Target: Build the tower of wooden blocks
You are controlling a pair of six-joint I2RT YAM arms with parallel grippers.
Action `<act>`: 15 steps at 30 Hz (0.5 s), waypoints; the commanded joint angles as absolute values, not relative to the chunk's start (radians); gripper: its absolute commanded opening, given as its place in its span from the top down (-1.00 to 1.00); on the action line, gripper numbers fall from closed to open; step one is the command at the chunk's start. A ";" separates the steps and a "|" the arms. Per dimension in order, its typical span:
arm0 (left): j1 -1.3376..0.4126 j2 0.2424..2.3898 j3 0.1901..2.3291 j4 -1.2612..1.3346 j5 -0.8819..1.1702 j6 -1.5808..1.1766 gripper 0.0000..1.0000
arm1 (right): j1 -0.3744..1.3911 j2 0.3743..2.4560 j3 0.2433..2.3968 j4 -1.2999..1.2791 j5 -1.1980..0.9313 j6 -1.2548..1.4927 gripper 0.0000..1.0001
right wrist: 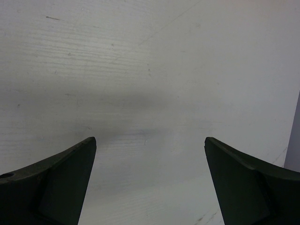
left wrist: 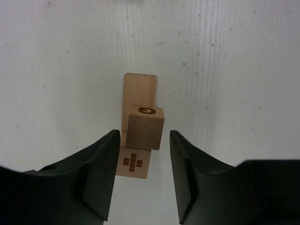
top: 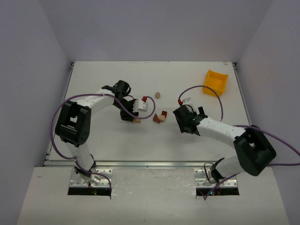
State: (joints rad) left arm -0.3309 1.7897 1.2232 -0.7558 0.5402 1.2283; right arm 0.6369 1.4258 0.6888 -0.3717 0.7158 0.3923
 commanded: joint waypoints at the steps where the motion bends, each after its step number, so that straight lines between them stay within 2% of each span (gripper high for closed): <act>1: -0.318 1.793 1.263 -0.765 0.587 1.239 0.07 | 0.633 1.431 0.723 -0.367 0.722 0.401 -0.97; 8: -0.319 1.786 1.288 -0.776 0.610 1.230 0.04 | 0.634 1.433 0.724 -0.367 0.719 0.400 -0.97; 15: -0.319 1.747 1.333 -0.802 0.658 1.209 -0.21 | 0.632 1.422 0.729 -0.362 0.712 0.402 -0.97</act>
